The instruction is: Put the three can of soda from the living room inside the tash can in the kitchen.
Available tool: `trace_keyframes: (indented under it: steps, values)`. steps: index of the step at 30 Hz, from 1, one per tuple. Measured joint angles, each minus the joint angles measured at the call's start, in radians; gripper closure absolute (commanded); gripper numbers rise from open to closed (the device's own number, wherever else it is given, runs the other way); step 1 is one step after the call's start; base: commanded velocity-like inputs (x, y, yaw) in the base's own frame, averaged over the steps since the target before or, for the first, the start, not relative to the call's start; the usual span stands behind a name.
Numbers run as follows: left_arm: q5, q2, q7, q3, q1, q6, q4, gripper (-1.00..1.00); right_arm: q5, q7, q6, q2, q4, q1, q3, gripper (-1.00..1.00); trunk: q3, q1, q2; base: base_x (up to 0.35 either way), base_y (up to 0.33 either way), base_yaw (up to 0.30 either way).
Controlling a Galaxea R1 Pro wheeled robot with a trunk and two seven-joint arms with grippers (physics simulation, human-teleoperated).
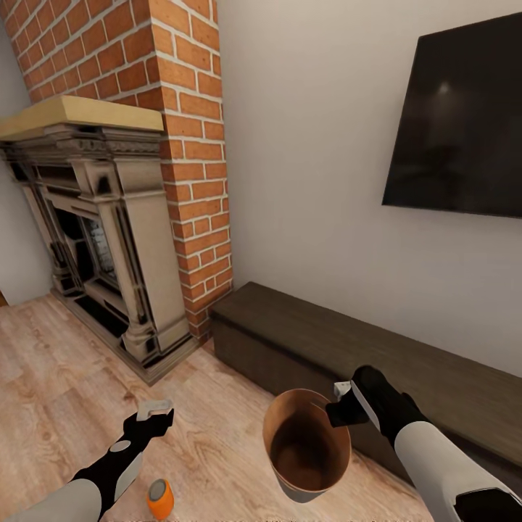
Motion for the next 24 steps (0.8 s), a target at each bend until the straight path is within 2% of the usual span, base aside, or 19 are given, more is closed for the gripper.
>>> trace_keyframes:
  steps: [7,8,14,18,22,24]
  values:
    - [0.001,0.001,-0.004,-0.001,0.000,0.007,0.000,-1.00,-0.005,0.001,0.000,0.001,-0.011,0.000,-0.001,1.00,-0.022,0.027,-0.049,0.000,0.000,0.000]
    - [0.001,0.001,-0.003,-0.001,0.000,0.009,0.000,-1.00,0.015,0.000,-0.002,0.013,-0.013,0.000,-0.001,1.00,-0.025,0.031,-0.056,0.000,0.000,0.000]
    - [0.004,0.000,0.003,-0.002,0.006,-0.026,0.000,-1.00,-0.024,0.002,0.003,0.056,-0.015,-0.001,-0.003,1.00,-0.044,0.054,-0.098,0.000,0.000,0.000]
    - [0.004,0.000,0.004,-0.002,0.012,-0.061,0.000,-1.00,0.009,-0.001,-0.001,0.066,-0.016,-0.002,-0.006,1.00,-0.056,0.069,-0.126,0.000,0.000,0.000]
    - [0.004,-0.001,0.006,-0.002,0.015,-0.077,0.000,-1.00,-0.020,0.001,0.001,0.070,-0.016,-0.012,-0.013,1.00,-0.069,0.084,-0.154,0.000,0.000,0.000]
    - [0.004,-0.001,0.006,-0.002,0.015,-0.080,0.000,-1.00,-0.016,0.000,0.001,0.071,-0.016,-0.014,-0.013,1.00,-0.075,0.092,-0.168,0.000,0.000,0.000]
